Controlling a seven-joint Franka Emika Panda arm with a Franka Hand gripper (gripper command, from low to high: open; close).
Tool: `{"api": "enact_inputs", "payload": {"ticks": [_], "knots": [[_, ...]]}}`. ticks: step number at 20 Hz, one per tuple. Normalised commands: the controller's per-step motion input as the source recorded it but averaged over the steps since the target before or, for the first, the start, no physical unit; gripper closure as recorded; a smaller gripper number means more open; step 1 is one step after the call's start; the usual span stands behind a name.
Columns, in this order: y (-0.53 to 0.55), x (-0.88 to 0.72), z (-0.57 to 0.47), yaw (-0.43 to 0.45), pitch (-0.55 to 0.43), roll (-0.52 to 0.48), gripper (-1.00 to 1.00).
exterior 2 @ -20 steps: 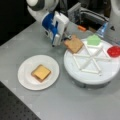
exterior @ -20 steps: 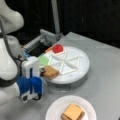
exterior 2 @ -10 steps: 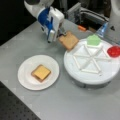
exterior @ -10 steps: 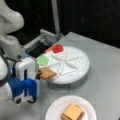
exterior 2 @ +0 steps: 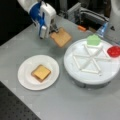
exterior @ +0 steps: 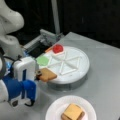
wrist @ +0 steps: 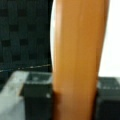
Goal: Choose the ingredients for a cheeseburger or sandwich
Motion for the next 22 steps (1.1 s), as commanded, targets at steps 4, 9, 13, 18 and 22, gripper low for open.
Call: {"api": "enact_inputs", "payload": {"ticks": [4, 9, 13, 18, 22], "knots": [[-0.31, 0.64, 0.02, 0.311, 0.132, 0.057, 1.00], [-0.43, 0.86, 0.03, 0.352, 0.150, 0.073, 1.00], [-0.43, 0.78, 0.00, 0.352, 0.185, 0.151, 1.00], [-0.32, 0.57, -0.02, 0.298, 0.178, 0.075, 1.00], [-0.18, 0.41, -0.02, 0.231, 0.173, -0.156, 1.00]]}}
